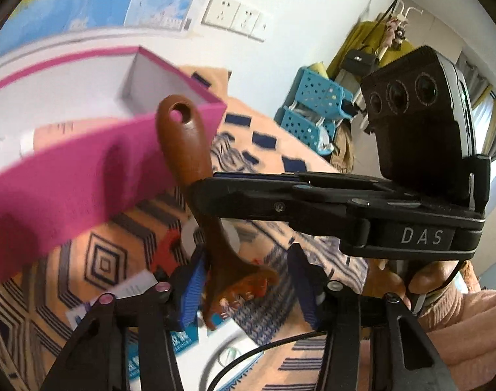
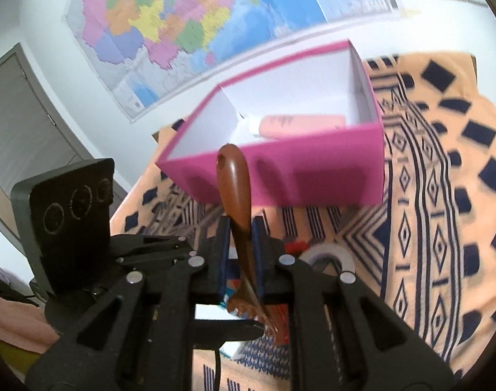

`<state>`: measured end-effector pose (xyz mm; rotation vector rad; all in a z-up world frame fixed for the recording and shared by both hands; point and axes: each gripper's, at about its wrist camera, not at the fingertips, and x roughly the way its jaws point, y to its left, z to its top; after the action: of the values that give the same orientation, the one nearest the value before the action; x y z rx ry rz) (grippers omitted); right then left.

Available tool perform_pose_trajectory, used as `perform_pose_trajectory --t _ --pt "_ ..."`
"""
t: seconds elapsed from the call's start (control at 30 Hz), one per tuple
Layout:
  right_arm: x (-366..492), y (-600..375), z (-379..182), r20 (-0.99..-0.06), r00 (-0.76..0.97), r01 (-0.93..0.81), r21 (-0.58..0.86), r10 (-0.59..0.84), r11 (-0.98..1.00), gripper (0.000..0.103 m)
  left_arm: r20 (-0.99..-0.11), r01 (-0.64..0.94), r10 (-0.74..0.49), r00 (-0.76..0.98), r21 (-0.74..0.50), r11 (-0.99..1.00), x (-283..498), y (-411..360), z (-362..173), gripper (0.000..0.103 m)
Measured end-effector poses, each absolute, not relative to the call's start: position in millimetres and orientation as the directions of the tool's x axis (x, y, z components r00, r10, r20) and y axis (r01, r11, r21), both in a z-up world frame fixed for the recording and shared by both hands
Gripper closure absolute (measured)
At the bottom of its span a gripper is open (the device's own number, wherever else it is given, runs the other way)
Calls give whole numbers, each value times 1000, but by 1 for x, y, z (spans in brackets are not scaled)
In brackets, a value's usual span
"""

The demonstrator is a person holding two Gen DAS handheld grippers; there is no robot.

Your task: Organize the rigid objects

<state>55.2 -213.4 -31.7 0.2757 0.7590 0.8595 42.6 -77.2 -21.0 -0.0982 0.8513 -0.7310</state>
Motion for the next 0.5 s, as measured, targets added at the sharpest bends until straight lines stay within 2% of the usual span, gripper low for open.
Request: perform_pose_trajectory --t 0.1,0.23,0.43,0.5 --pt "58 -215 -20 -462 423 -600 502 780 623 91 -641 544 -613 462 -341 767 48 -74 -11 62" --pt "64 -215 -5 -425 429 -623 500 797 602 96 -632 534 -597 494 -322 782 57 -71 2 62" --pt "75 -215 6 -391 437 -634 505 810 586 96 -623 530 -586 518 -303 792 75 -71 14 63" --pt "83 -214 0 -406 435 -619 514 804 594 96 -624 532 -591 511 -310 788 76 -74 11 63"
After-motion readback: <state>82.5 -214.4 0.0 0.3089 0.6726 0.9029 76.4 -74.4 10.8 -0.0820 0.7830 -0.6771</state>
